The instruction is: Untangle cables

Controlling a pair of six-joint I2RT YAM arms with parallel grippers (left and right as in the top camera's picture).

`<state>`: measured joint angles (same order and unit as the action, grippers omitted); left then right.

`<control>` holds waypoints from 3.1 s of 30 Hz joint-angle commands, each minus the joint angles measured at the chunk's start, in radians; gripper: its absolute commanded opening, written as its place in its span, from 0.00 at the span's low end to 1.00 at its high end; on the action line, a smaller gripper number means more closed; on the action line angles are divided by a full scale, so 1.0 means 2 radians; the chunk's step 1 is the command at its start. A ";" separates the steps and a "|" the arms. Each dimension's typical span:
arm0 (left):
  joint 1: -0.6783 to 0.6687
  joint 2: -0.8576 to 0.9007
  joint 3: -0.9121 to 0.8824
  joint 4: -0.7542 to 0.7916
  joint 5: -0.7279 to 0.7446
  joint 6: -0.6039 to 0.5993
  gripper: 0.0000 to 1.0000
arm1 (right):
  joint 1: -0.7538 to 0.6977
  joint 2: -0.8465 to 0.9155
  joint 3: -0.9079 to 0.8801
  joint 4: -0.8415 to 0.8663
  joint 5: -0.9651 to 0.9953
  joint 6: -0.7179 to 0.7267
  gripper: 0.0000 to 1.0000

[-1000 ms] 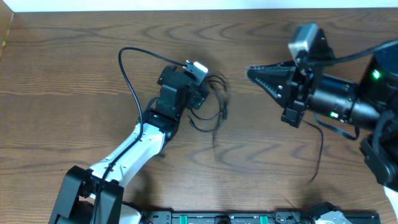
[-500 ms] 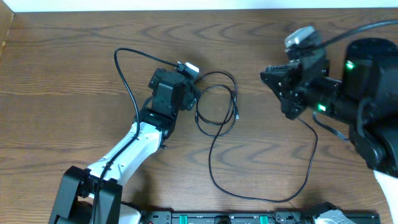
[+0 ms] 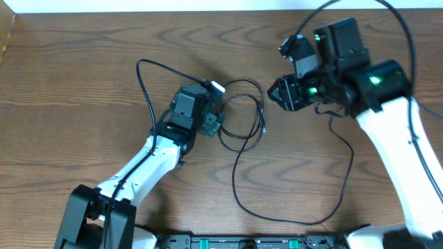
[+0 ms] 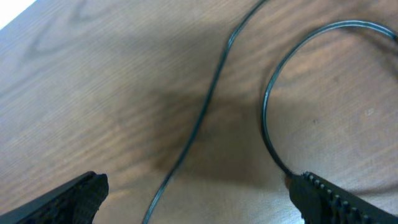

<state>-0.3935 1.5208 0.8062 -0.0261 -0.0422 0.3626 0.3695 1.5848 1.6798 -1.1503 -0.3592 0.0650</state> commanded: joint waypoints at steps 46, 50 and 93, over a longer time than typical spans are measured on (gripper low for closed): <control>0.001 0.002 0.000 -0.076 0.203 -0.005 0.98 | -0.025 0.205 0.198 0.022 -0.125 0.006 0.01; 0.001 0.002 0.000 -0.074 0.204 -0.005 0.99 | -0.024 0.191 0.198 0.015 -0.131 0.006 0.01; 0.001 0.034 0.000 0.014 0.127 -0.005 0.98 | -0.029 0.042 0.198 -0.063 -0.156 -0.043 0.01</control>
<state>-0.3939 1.5776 0.8062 0.0032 0.1928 0.3626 0.3164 1.6783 2.0617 -1.2778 -0.6724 -0.0051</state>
